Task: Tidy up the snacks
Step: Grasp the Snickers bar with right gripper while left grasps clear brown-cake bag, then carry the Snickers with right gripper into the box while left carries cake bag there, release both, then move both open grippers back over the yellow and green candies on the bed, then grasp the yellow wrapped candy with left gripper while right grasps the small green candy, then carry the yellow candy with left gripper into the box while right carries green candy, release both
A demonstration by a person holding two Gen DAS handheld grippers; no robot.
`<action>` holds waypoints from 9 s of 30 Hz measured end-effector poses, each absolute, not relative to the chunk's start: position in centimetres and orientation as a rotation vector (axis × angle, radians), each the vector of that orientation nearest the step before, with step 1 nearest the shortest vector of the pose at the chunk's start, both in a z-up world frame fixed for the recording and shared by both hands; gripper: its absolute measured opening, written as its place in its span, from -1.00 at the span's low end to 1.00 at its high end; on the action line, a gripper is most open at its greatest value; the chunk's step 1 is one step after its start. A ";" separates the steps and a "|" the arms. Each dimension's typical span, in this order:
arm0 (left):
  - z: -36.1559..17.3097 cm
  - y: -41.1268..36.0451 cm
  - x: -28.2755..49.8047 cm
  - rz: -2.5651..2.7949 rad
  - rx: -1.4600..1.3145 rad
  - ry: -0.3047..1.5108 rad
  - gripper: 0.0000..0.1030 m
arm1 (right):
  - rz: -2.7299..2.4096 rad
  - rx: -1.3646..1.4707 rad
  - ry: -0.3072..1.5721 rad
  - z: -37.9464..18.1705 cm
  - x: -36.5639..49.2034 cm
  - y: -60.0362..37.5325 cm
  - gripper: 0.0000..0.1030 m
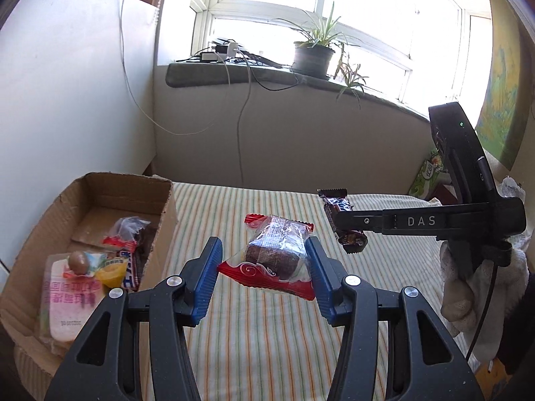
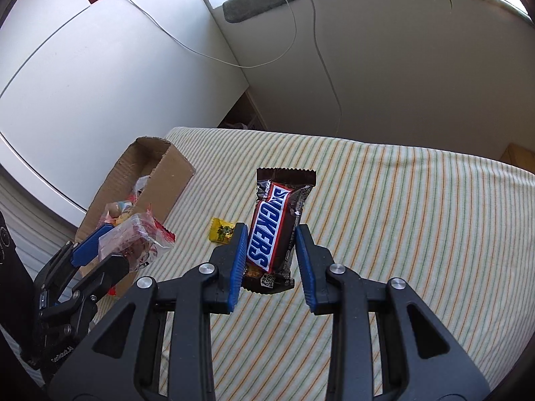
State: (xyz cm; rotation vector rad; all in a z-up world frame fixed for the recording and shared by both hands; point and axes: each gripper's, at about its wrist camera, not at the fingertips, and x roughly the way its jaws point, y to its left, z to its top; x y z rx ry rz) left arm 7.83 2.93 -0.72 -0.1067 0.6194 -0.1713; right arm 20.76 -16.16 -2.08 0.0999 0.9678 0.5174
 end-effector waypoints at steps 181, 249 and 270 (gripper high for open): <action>-7.4 1.1 15.7 -0.196 -0.094 0.861 -0.29 | 0.719 -0.299 0.932 -8.9 20.4 -9.4 -0.29; -0.9 6.9 4.2 -0.052 -0.070 0.645 -0.81 | 0.732 -0.366 0.762 -1.9 12.4 -5.9 -0.54; -0.1 15.8 1.4 0.131 -0.131 0.604 -0.81 | 0.892 -0.367 0.724 -0.9 11.8 4.8 -0.54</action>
